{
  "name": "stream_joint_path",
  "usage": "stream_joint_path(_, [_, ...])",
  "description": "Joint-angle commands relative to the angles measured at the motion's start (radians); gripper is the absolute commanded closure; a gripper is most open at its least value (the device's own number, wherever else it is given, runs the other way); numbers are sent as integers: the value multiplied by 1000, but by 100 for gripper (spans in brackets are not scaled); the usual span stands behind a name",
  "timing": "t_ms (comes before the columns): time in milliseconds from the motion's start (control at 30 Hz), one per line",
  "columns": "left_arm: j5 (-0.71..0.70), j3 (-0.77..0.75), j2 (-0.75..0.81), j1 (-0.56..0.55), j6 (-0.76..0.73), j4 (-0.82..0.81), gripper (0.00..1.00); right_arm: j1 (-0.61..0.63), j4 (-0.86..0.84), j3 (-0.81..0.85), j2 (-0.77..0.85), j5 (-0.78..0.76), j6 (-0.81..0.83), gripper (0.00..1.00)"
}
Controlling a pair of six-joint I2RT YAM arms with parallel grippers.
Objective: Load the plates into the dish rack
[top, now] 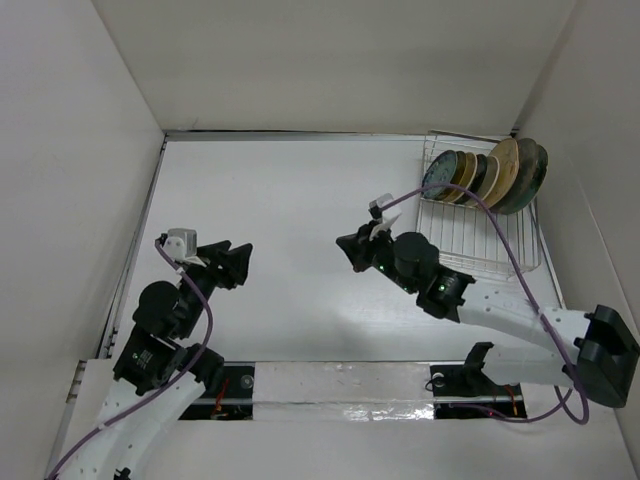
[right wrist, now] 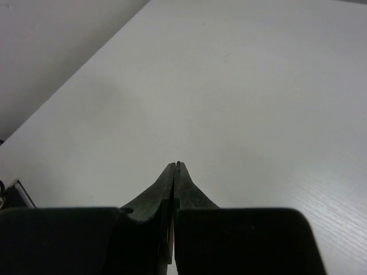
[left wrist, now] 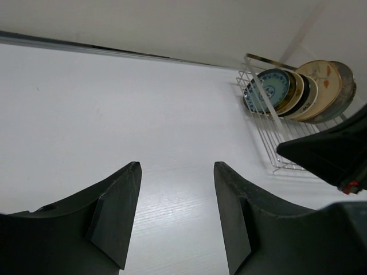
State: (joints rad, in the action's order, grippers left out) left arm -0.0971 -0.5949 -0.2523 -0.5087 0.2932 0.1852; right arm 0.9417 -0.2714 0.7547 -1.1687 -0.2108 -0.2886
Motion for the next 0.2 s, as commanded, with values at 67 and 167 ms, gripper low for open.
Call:
stream_joint_path(67, [-58,1,-50,4,-11,-78,50,8,-236,-81,150,-99,40,93])
stream_joint_path(167, [-93,0,-48,4,-9,-85,50,8,-258,-104,158,-117,31,72])
